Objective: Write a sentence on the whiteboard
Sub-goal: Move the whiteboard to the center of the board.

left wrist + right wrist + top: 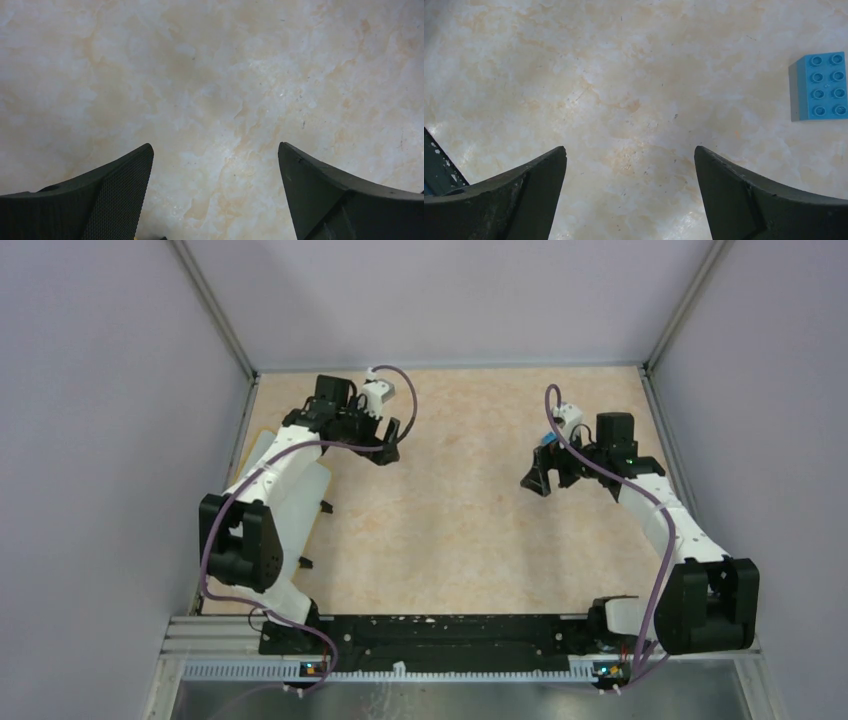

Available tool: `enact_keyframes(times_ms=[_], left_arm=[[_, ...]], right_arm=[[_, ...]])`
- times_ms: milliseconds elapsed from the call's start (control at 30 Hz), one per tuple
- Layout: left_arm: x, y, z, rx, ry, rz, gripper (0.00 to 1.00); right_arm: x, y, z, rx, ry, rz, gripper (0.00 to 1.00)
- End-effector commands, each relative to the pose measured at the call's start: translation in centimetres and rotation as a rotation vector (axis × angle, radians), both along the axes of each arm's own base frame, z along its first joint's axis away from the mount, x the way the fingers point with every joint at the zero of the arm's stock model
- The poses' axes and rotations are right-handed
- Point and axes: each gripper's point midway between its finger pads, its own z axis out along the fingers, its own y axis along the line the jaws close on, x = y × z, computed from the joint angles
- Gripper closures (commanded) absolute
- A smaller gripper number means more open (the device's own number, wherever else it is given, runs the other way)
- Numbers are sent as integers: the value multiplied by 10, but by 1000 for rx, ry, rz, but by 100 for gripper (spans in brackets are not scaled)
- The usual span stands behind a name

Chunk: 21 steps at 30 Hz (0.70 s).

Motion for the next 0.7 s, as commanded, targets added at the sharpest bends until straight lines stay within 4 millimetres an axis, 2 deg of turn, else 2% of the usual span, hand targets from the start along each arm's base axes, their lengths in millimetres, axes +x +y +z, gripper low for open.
enact_keyframes(times_ms=[0,200,367,500,667], left_arm=[[-3,17,20,75,-74,-2,1],[-28,33,13,220,-58,-157,1],[-38,60,3,398,-50,-236,1],[-43,73,-2,509,-80,-374,1],[-54,90,-26,650,-53,-573,1]], right_arm=[[5,2,10,4,-31,23,4],[2,3,9,3,-17,34,4],[0,5,7,7,4,52,4],[-1,6,7,11,9,56,4],[-4,9,9,24,13,78,4]])
